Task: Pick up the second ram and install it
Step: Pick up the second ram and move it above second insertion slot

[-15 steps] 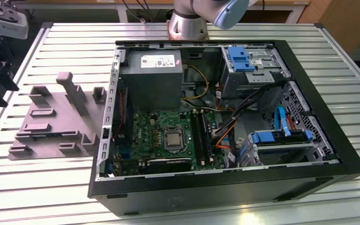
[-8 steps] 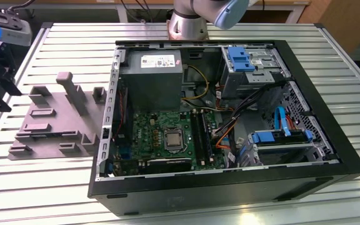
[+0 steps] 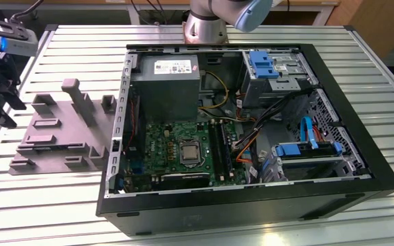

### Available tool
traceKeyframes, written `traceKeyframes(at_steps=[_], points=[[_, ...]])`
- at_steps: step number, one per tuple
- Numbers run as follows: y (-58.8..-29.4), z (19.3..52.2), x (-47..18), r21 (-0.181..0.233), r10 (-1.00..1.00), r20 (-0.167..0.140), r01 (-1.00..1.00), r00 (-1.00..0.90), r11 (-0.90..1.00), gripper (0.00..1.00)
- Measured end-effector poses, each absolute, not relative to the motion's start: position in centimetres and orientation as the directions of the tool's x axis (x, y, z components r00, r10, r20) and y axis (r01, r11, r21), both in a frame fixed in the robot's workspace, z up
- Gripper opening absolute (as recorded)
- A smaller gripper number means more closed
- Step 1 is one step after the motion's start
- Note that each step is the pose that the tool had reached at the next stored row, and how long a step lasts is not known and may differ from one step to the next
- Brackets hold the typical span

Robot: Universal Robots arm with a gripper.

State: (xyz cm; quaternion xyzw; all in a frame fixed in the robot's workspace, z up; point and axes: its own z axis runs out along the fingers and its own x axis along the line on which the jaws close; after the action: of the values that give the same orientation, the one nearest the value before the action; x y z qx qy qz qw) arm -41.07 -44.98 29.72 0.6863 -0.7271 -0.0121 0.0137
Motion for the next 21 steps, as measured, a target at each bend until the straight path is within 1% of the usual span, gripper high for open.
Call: traceKeyframes(at_steps=[8, 13, 21], points=[[-45.1, 28.3, -41.1, 0.035, -0.999, 0.003, -0.998, -0.053, 0.053, 0.47], [-45.2, 27.8, -41.1, 0.032, -0.999, -0.01, -0.998, -0.053, 0.053, 0.47], [-45.4, 26.8, -41.1, 0.031, -0.999, -0.01, -0.999, -0.033, 0.032, 0.47]])
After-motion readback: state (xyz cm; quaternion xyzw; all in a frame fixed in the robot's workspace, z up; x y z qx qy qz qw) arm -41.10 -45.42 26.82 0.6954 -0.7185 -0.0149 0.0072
